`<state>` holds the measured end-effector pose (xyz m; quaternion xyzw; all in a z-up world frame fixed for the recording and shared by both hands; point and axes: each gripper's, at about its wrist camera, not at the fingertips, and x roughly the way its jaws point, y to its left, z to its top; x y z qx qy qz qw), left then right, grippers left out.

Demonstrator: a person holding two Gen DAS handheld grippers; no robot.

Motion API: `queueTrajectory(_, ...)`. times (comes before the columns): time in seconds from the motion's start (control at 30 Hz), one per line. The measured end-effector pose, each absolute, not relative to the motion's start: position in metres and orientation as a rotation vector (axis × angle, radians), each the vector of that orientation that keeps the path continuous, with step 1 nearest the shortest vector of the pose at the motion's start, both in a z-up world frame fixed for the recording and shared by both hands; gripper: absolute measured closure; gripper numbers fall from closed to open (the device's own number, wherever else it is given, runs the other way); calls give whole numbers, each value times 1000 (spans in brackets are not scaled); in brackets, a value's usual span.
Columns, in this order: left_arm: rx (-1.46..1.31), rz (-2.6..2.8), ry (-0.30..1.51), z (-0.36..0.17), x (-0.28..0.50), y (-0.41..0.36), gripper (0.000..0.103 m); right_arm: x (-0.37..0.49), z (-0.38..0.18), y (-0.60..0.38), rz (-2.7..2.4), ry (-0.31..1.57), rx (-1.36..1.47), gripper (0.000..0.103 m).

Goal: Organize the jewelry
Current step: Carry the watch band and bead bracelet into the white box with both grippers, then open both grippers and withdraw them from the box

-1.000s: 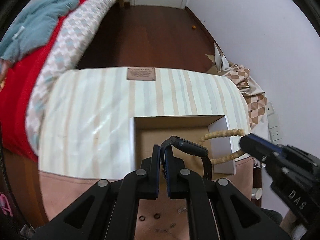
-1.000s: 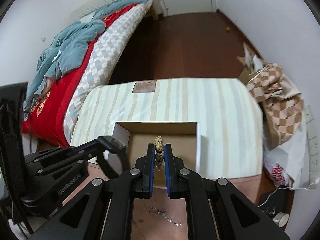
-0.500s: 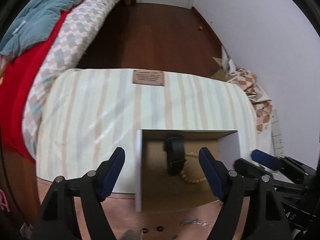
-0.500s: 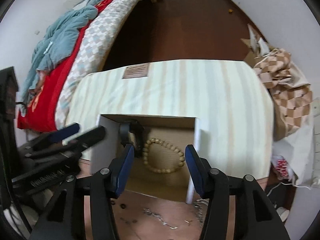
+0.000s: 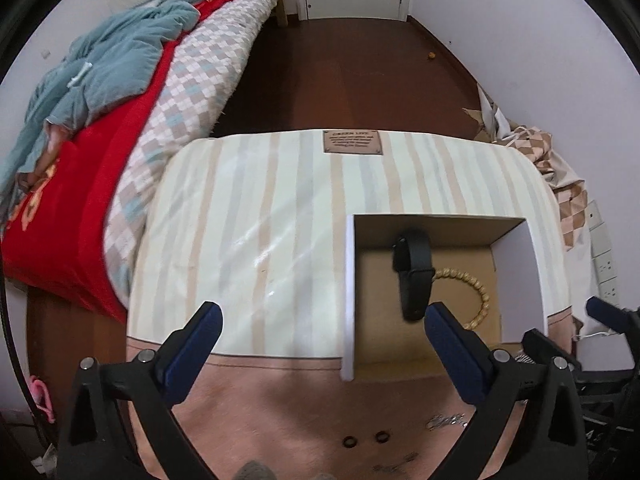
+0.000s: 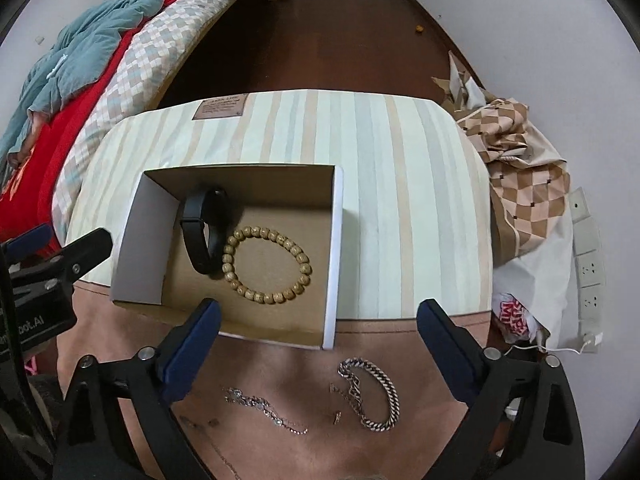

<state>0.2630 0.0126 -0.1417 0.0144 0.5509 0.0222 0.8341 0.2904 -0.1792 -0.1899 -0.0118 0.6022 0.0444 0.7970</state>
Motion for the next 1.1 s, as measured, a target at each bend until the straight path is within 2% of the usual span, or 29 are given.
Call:
queueTrajectory(0.33, 100, 97, 1052, -105, 229, 10, 0, 261, -155, -174, 81, 1231, -31, 2)
queueTrajectory(1.1, 55, 107, 869, -24, 115, 12, 0, 149, -47, -177, 46, 1028, -32, 2)
